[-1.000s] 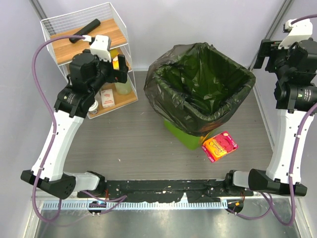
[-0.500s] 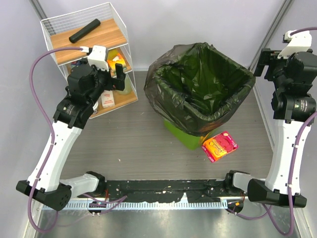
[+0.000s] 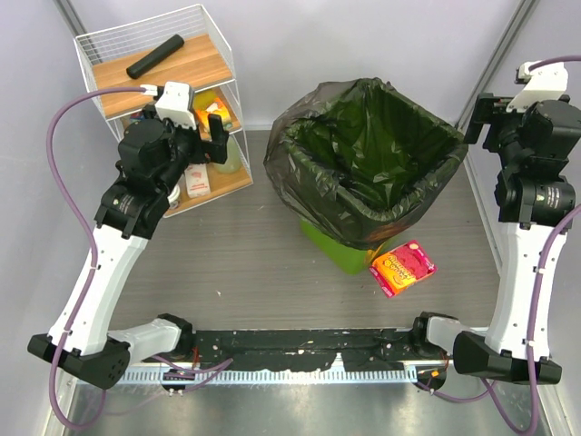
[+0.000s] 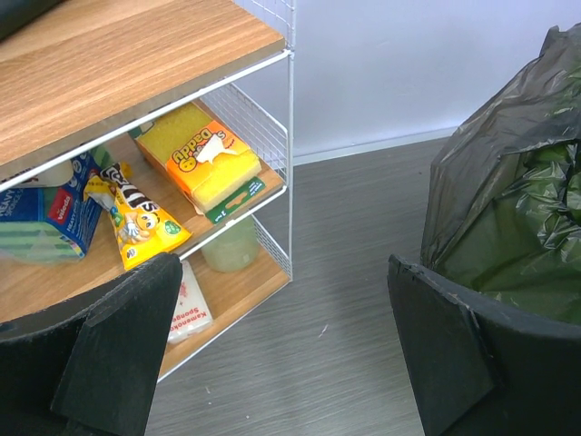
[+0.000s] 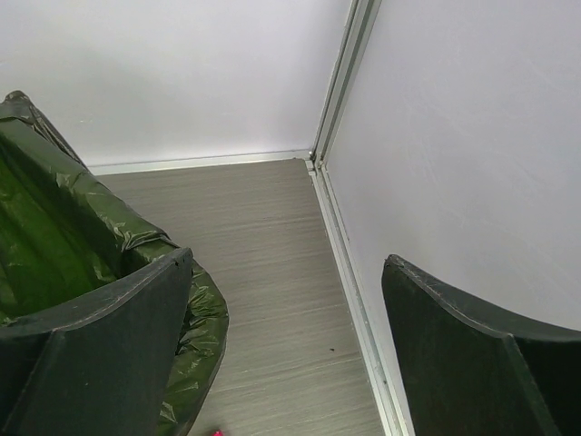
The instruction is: Put the trash bags into the trash bin
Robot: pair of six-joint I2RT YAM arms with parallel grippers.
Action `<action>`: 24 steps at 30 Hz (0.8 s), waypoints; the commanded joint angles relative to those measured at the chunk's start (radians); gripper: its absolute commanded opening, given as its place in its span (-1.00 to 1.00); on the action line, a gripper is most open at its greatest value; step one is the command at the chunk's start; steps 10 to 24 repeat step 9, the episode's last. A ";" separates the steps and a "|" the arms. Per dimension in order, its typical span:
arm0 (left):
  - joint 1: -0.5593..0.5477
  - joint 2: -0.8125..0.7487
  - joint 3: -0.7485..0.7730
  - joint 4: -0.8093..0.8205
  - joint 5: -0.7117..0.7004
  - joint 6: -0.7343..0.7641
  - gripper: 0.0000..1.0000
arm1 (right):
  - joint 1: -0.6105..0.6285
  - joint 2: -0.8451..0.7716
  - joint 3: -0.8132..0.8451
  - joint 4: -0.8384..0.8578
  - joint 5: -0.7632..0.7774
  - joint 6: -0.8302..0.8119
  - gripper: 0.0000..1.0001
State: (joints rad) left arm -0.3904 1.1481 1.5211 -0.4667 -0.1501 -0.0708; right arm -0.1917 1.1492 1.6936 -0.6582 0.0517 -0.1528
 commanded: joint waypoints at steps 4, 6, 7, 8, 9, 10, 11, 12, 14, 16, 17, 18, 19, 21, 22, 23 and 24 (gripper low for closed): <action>0.005 -0.001 -0.006 0.065 -0.011 -0.012 0.99 | -0.003 -0.022 -0.012 0.058 0.017 0.009 0.78; 0.005 -0.001 -0.006 0.066 -0.012 -0.011 0.99 | -0.003 -0.022 -0.014 0.058 0.010 0.010 0.78; 0.005 -0.002 -0.006 0.066 -0.014 -0.009 0.99 | -0.003 -0.022 -0.012 0.057 0.010 0.012 0.77; 0.005 -0.002 -0.006 0.068 -0.016 -0.009 0.99 | -0.003 -0.020 -0.012 0.058 0.004 0.010 0.77; 0.005 -0.001 -0.006 0.068 -0.017 -0.009 0.99 | -0.003 -0.022 -0.012 0.058 0.004 0.009 0.78; 0.005 -0.001 -0.006 0.068 -0.017 -0.009 0.99 | -0.003 -0.022 -0.012 0.058 0.004 0.009 0.78; 0.005 -0.001 -0.006 0.068 -0.017 -0.009 0.99 | -0.003 -0.022 -0.012 0.058 0.004 0.009 0.78; 0.005 -0.001 -0.006 0.068 -0.017 -0.009 0.99 | -0.003 -0.022 -0.012 0.058 0.004 0.009 0.78; 0.005 -0.001 -0.006 0.068 -0.017 -0.009 0.99 | -0.003 -0.022 -0.012 0.058 0.004 0.009 0.78; 0.005 -0.001 -0.006 0.068 -0.017 -0.009 0.99 | -0.003 -0.022 -0.012 0.058 0.004 0.009 0.78; 0.005 -0.001 -0.006 0.068 -0.017 -0.009 0.99 | -0.003 -0.022 -0.012 0.058 0.004 0.009 0.78; 0.005 -0.001 -0.006 0.068 -0.017 -0.009 0.99 | -0.003 -0.022 -0.012 0.058 0.004 0.009 0.78; 0.005 -0.001 -0.006 0.068 -0.017 -0.009 0.99 | -0.003 -0.022 -0.012 0.058 0.004 0.009 0.78; 0.005 -0.001 -0.006 0.068 -0.017 -0.009 0.99 | -0.003 -0.022 -0.012 0.058 0.004 0.009 0.78; 0.005 -0.001 -0.006 0.068 -0.017 -0.009 0.99 | -0.003 -0.022 -0.012 0.058 0.004 0.009 0.78; 0.005 -0.001 -0.006 0.068 -0.017 -0.009 0.99 | -0.003 -0.022 -0.012 0.058 0.004 0.009 0.78; 0.005 -0.001 -0.006 0.068 -0.017 -0.009 0.99 | -0.003 -0.022 -0.012 0.058 0.004 0.009 0.78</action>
